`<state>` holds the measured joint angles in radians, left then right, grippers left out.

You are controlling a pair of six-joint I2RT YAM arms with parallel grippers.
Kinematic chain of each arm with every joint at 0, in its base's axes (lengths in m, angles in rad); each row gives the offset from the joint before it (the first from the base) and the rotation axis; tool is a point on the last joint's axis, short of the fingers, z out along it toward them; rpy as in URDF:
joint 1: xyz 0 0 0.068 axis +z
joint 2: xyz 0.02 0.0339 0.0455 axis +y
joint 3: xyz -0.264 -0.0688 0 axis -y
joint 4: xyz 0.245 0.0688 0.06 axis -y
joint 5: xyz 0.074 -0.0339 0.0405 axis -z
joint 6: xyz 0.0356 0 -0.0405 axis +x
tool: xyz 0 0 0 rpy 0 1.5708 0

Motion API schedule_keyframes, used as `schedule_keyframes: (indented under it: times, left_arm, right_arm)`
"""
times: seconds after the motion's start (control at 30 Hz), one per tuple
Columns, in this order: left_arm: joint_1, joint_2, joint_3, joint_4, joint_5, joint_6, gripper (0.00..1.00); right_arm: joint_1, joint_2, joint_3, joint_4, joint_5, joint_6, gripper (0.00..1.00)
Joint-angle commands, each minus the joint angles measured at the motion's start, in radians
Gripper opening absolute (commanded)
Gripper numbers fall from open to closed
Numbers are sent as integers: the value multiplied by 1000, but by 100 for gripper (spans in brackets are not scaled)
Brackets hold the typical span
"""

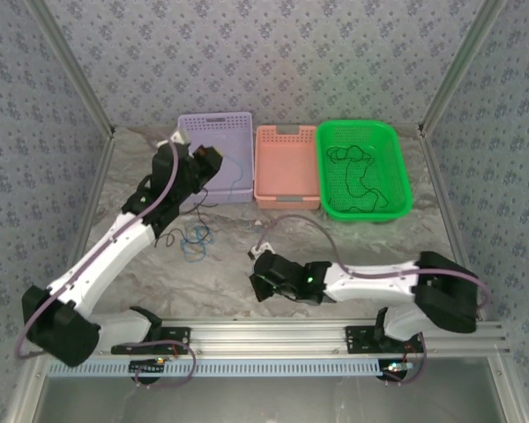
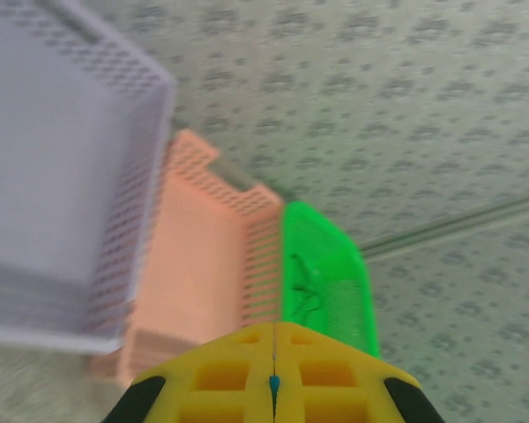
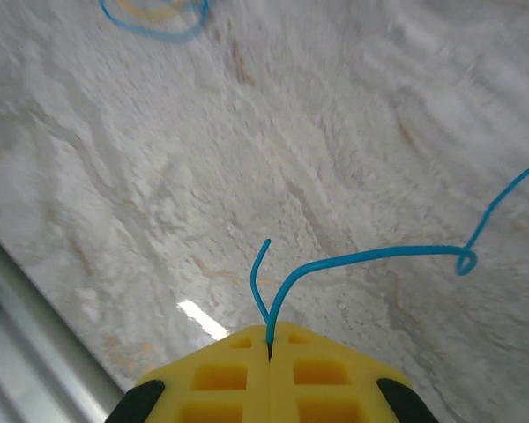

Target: Untangle the cables

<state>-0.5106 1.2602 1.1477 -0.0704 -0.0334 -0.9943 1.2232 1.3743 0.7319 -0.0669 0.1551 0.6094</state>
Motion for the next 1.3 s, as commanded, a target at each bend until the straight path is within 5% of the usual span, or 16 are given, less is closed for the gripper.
schedule_keyframes:
  times: [0.0, 0.27, 0.57, 0.9, 1.27]
  left_arm:
    - [2, 121, 125, 163, 128, 46, 0]
    - [-1, 458, 421, 251, 201, 112, 0]
    - [10, 725, 661, 221, 208, 144, 0]
    - [40, 979, 916, 149, 235, 146, 0]
    - [32, 1259, 1237, -54, 270, 163, 0]
  right_arm:
    - [-54, -117, 43, -134, 29, -24, 0]
    - [-403, -152, 193, -218, -236, -145, 0]
    - [-658, 10, 349, -218, -413, -214, 0]
    - [-767, 230, 560, -225, -494, -232, 0]
    - [-796, 464, 650, -208, -432, -226, 0]
